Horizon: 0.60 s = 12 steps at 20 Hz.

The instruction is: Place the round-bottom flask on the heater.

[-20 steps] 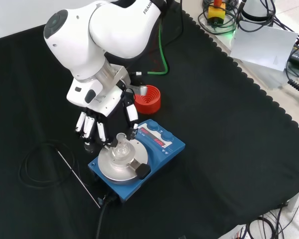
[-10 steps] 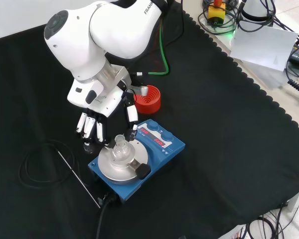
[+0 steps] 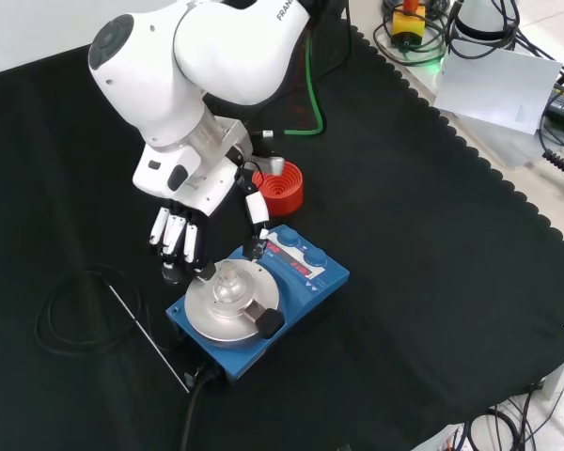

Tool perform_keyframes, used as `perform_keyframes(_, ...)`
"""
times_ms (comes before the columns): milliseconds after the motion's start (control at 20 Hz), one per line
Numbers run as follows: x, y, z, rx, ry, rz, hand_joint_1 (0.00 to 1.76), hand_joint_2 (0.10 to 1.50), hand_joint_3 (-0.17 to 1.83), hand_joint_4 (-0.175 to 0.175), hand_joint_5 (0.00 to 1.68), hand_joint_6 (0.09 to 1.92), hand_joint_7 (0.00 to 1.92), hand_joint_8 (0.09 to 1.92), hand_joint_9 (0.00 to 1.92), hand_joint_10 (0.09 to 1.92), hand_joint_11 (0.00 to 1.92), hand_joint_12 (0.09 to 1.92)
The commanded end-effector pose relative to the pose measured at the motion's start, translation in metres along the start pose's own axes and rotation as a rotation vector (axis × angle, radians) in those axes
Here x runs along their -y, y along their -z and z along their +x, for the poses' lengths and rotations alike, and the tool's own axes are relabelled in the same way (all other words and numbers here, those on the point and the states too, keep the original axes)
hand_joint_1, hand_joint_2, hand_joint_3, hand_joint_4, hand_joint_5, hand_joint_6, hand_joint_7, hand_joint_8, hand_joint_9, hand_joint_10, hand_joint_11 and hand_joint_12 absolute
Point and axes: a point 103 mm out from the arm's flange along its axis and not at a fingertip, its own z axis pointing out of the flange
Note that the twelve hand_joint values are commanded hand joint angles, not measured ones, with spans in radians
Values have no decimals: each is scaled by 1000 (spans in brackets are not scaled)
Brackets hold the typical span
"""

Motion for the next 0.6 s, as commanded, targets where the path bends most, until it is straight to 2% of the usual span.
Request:
perform_keyframes(50, 26, 11, 0, 12, -18, -27, 905, 595, 592, -63, 650, 850, 204, 680, 484, 663, 279, 1364)
perform_keyframes(600, 117, 34, 5, 20, -104, -105, 889, 604, 590, -57, 622, 836, 200, 681, 473, 673, 271, 1370)
